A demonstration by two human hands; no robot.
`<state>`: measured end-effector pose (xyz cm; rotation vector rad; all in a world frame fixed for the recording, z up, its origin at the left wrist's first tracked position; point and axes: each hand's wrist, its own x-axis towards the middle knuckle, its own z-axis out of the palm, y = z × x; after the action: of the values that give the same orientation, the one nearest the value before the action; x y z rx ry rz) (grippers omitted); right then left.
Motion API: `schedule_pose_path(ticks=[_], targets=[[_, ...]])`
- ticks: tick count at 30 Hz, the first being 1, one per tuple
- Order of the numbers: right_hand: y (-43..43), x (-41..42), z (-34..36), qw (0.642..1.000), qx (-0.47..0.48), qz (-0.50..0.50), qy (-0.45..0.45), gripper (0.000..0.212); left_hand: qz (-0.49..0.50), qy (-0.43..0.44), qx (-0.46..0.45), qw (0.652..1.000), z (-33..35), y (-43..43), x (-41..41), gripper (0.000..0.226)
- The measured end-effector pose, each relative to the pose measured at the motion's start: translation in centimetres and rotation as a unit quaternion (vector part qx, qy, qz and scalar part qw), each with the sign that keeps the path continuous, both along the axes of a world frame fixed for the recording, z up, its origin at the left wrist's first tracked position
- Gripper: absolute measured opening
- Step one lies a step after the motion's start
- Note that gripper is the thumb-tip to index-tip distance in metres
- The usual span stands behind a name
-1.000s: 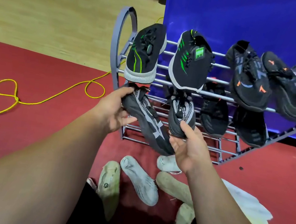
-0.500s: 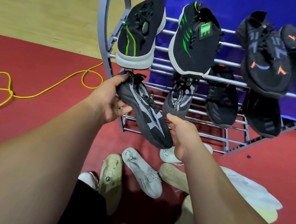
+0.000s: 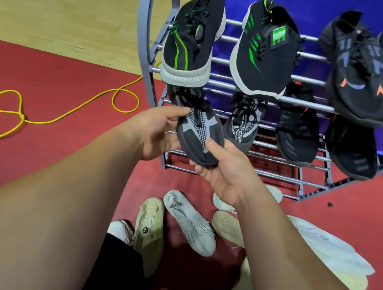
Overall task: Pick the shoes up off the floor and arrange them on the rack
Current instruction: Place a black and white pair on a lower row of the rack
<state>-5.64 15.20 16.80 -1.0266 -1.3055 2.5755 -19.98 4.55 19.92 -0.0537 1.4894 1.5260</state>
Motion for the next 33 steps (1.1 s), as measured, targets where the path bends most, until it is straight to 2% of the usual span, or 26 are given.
schedule_pose_path(ticks=[6,8,10,13,17,20,22,25,33], targets=[[-1.1,-2.5,-0.3,0.997,-0.034,-0.042,0.061,0.030,-0.066,-0.010,-0.074,0.995,-0.1,-0.8,0.3,0.017],[-1.3,-2.8,-0.8,0.997,-0.048,-0.050,0.021,0.026,-0.076,-0.014,-0.113,0.991,-0.5,-1.1,0.5,0.018],[-1.2,-2.4,-1.1,0.996,-0.046,-0.042,-0.070,0.020,-0.082,-0.019,-0.155,0.984,-1.2,-1.1,0.6,0.021],[-0.4,-1.3,-1.3,0.986,-0.027,0.006,-0.166,0.046,-0.092,-0.035,-0.183,0.978,-2.0,-0.7,0.8,0.024],[1.2,-0.1,-1.1,0.983,-0.039,-0.021,-0.177,0.063,-0.081,-0.063,-0.179,0.979,-2.5,0.4,1.2,0.023],[2.1,0.2,-1.0,0.980,-0.054,-0.083,-0.172,0.076,-0.029,-0.069,-0.139,0.987,-2.7,1.1,1.3,0.017],[2.6,0.3,-1.1,0.976,-0.053,-0.124,-0.169,0.073,0.015,-0.063,-0.107,0.992,-2.8,1.3,1.1,0.013],[2.8,0.2,-1.7,0.974,-0.032,-0.160,-0.157,0.058,0.051,-0.050,-0.080,0.994,-2.8,1.1,0.6,0.016],[3.1,-0.5,-3.0,0.968,-0.022,-0.211,-0.133,0.035,0.058,-0.051,-0.060,0.995,-3.7,0.6,0.4,0.019]])
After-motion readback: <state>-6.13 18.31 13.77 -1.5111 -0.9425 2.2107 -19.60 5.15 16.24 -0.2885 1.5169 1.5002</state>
